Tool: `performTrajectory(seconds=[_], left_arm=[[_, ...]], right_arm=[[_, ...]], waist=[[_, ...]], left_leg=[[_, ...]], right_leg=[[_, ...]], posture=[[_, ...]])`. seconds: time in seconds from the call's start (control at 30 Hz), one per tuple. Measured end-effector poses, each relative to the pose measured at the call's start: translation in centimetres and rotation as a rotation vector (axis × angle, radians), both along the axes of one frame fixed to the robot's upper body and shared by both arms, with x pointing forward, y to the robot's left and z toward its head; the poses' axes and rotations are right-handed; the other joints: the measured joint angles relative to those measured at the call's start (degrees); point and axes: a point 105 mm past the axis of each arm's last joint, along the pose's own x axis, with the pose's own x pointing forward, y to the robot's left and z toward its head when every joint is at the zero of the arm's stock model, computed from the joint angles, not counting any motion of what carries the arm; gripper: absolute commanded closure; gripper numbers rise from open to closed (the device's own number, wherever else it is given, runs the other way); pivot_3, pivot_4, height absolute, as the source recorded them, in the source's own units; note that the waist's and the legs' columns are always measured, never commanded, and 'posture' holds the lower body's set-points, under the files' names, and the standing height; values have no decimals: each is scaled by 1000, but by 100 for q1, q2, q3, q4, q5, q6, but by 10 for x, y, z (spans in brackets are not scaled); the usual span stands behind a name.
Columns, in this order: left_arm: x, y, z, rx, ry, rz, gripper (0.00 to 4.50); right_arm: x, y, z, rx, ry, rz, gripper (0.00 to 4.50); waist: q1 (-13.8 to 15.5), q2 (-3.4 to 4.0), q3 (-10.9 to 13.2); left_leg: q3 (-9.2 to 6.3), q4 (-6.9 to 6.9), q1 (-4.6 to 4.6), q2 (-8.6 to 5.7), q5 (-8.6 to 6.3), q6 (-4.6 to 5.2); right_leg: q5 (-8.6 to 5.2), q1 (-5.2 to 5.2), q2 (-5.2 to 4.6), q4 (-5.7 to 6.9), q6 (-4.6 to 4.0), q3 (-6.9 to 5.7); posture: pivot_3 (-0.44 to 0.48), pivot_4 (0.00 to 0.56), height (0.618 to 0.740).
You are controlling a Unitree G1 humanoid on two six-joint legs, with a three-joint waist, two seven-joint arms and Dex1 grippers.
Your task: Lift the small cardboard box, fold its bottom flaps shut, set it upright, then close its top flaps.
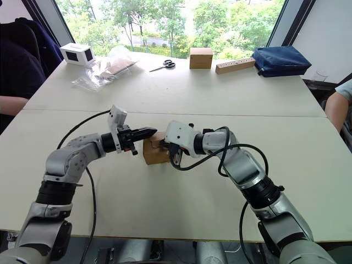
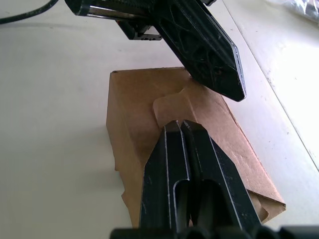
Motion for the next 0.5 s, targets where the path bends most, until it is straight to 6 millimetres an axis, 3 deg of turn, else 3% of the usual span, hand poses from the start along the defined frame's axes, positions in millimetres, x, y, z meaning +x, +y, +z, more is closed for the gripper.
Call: performTrajectory(seconds=[0.2, 0.5], left_arm=[[5, 2, 0, -5, 12, 18, 4452], [6, 2, -1, -7, 15, 18, 4452]], right_arm=[[-10, 3, 13, 48, 1, 44, 4500], [-9, 1, 2, 7, -1, 30, 4500]], waist=[[1, 0, 0], [-2, 0, 0]], left_leg=[[0, 0, -1, 0, 0, 0], [1, 0, -1, -1, 0, 1]], right_leg=[[0, 0, 0, -1, 0, 0], [0, 0, 0, -1, 0, 0]], posture=[[0, 150, 740], [0, 150, 740]])
